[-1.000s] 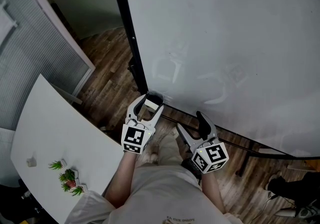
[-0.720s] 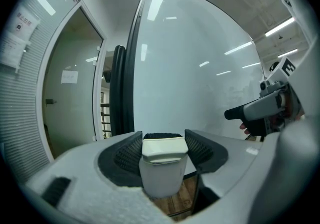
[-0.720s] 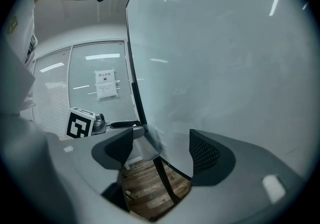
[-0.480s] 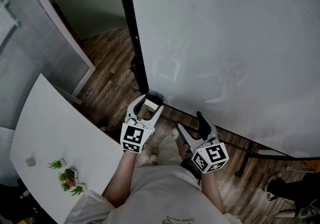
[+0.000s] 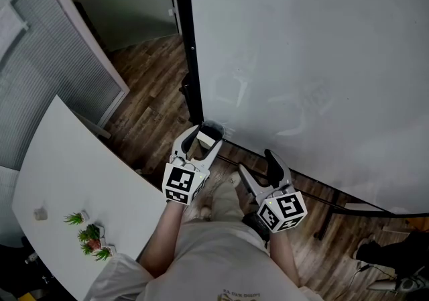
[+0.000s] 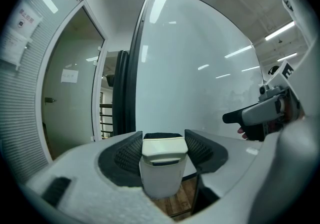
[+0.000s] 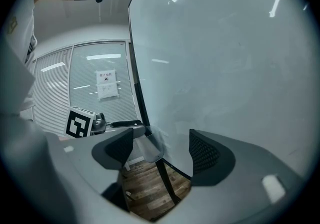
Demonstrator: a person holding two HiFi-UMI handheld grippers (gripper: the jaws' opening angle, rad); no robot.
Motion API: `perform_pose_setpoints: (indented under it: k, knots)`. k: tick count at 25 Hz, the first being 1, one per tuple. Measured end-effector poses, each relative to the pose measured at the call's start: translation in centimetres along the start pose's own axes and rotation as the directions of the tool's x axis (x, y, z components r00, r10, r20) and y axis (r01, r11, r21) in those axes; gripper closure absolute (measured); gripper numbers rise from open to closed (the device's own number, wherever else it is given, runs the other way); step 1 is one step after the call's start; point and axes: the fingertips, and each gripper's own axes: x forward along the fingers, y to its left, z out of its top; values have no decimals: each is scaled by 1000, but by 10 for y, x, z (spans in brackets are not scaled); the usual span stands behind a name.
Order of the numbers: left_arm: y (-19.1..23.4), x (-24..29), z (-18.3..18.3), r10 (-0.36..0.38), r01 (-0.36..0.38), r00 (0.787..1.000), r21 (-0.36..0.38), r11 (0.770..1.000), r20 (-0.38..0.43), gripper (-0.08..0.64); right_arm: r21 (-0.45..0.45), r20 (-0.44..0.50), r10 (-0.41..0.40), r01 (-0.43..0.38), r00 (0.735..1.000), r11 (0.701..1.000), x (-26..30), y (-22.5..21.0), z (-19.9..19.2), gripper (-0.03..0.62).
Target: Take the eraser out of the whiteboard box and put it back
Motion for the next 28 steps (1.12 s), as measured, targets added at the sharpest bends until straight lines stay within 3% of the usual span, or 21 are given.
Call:
perform_pose_setpoints:
  k: [28]
  knots:
    - [-2, -19, 21, 3, -4, 999, 22, 1000, 47, 299, -16, 28, 3, -2, 1000, 1000, -11, 12, 8, 250]
